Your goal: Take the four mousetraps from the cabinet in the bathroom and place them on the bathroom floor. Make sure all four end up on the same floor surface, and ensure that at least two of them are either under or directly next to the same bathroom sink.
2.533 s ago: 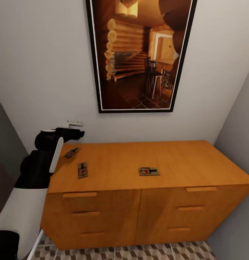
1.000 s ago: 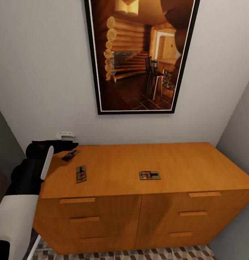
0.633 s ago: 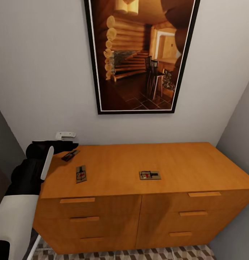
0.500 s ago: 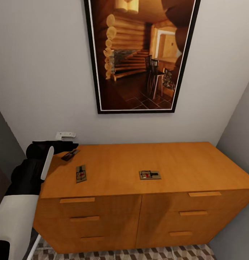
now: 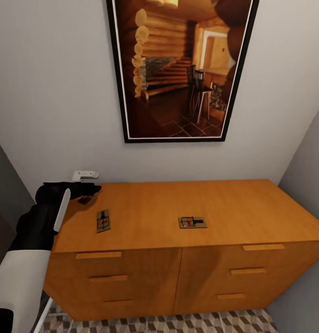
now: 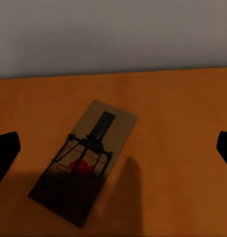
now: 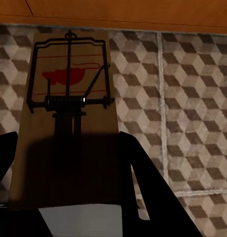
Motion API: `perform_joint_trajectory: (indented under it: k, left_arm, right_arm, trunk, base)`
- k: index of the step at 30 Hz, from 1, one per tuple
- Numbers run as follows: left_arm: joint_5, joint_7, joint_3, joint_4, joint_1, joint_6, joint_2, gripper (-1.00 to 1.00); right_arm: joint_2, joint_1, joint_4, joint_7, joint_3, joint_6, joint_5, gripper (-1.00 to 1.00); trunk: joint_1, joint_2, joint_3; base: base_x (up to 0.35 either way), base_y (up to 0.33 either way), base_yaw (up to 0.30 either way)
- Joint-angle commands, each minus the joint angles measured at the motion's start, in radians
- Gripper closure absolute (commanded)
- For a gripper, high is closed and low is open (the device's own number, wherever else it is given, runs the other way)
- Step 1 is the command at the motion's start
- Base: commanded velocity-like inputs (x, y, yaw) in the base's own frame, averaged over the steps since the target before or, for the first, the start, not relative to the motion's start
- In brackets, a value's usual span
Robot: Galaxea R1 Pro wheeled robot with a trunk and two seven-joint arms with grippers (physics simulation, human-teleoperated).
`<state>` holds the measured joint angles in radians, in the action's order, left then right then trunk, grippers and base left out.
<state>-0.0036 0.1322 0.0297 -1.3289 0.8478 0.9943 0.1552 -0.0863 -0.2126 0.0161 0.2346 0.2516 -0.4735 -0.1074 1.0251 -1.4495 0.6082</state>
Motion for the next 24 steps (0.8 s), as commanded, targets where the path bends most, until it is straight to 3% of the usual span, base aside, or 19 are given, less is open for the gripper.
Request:
perform_joint_trajectory:
  k: [1, 24]
  left_arm:
    - [-0.001, 0.006, 0.001, -0.001, 0.000, 0.004, 0.000, -1.00]
    - [-0.001, 0.007, 0.001, 0.000, -0.002, 0.004, 0.001, -1.00]
  right_arm:
    - [0.000, -0.001, -0.001, 0.005, 0.009, -0.004, -0.012, 1.00]
    - [0.000, 0.005, -0.001, 0.005, 0.009, -0.005, -0.012, 1.00]
  trunk:
    - [0.000, -0.001, 0.002]
    - [0.000, -0.001, 0.005]
  base:
    - [0.000, 0.000, 0.000]
    - [0.101, 0.033, 0.000]
